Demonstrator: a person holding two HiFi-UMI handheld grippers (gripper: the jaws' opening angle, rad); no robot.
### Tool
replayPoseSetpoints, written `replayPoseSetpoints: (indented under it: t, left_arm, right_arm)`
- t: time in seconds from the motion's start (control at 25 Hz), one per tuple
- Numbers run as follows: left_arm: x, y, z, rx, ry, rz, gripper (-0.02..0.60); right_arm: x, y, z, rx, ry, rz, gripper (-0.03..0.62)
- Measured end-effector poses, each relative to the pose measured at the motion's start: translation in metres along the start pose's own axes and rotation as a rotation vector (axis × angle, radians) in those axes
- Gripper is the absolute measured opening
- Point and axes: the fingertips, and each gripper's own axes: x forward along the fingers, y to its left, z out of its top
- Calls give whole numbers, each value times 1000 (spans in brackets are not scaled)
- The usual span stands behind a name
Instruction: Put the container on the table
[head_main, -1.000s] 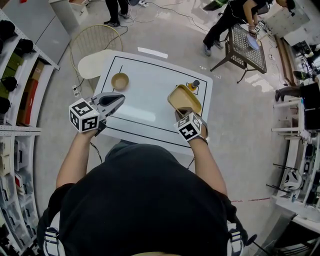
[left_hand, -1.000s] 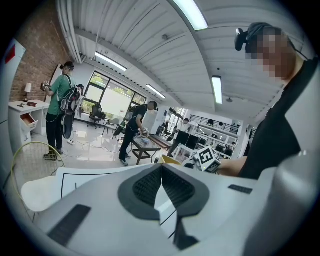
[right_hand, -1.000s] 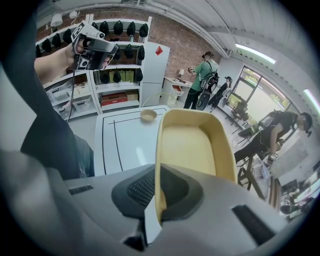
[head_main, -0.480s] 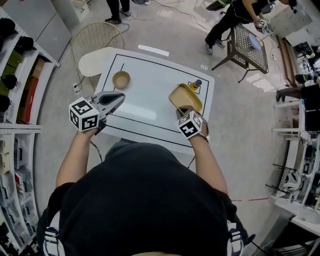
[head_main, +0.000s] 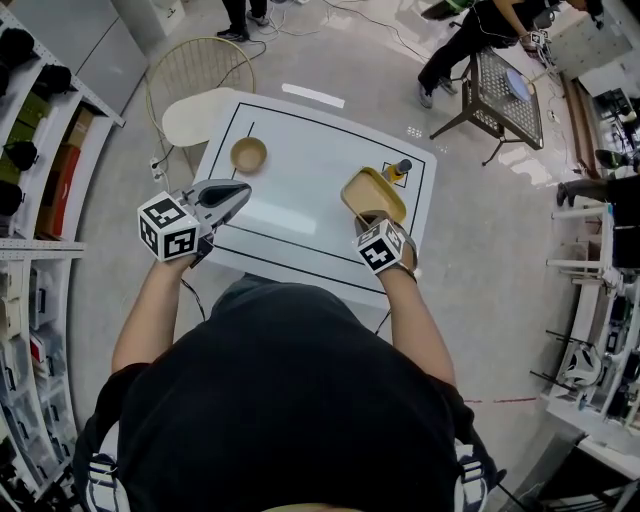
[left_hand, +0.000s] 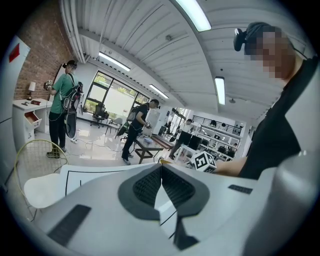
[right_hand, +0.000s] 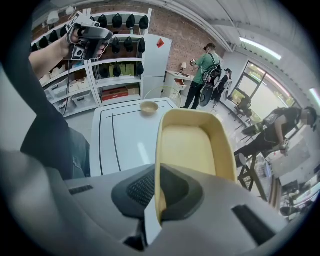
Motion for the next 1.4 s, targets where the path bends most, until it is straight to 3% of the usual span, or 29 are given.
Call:
replayPoseSetpoints:
  t: [1.4]
  left_arm:
    - [-29,54,-18,-46,21,55,8]
  right_arm:
    - [104,41,14,-22,62,108,8]
